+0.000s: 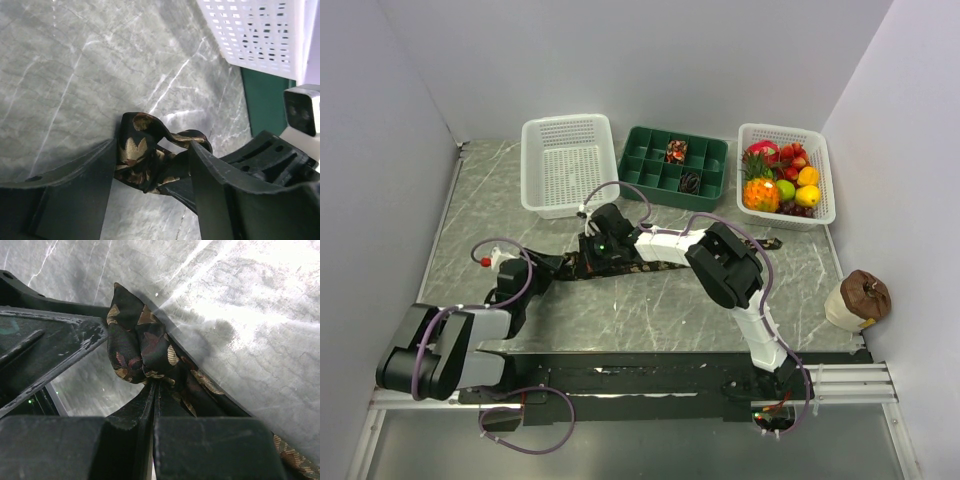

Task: Roll the ties
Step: Roll the tie at the center of the board.

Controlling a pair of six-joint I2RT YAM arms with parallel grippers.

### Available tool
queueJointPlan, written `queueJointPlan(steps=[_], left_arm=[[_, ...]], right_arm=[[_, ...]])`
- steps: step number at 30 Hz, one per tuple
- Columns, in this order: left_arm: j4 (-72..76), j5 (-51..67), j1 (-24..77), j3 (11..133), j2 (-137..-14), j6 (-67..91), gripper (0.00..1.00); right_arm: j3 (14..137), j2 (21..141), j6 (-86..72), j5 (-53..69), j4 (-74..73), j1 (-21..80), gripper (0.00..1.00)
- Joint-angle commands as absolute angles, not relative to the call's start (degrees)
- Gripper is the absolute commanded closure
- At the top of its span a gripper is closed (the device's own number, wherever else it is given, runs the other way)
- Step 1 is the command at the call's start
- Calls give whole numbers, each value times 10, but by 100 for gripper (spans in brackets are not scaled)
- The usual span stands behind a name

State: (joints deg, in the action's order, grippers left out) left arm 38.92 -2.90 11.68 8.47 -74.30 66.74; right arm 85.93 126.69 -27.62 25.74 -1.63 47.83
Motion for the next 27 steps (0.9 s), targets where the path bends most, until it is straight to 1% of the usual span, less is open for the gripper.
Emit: queueJointPlan(steps=[1, 2, 5, 7, 10, 16, 17, 19, 20, 22, 23, 27], left_arm=[[413, -9, 113, 55, -752, 669, 32], [418, -11, 113, 50, -741, 669, 27], [389, -24, 108, 54, -730, 665, 17], [376, -18, 101, 66, -736, 664, 16], [371, -4, 96, 90, -765, 668, 20], [402, 44, 93, 120, -852, 675, 36], [408, 49, 93, 121, -867, 675, 41], [420, 61, 93, 125, -880, 673, 48], [421, 65, 93, 126, -887, 672, 56], [426, 69, 93, 122, -888, 667, 65], [428, 69, 92, 119, -883, 666, 72], [426, 61, 93, 100, -865, 657, 78]], right_arm=[[850, 1283, -268, 235, -44, 473, 100], [851, 1283, -267, 235, -45, 474, 100], [851, 1284, -266, 236, -46, 473, 100], [853, 1286, -265, 236, -47, 472, 100], [852, 1286, -264, 235, -48, 472, 100], [855, 1288, -258, 229, -54, 471, 100], [855, 1288, -258, 229, -54, 470, 100], [857, 1290, -258, 230, -55, 471, 100], [859, 1291, -258, 230, -56, 469, 100], [863, 1294, -258, 230, -60, 468, 100], [865, 1294, -256, 230, -61, 468, 100], [871, 1297, -255, 231, -66, 466, 100]])
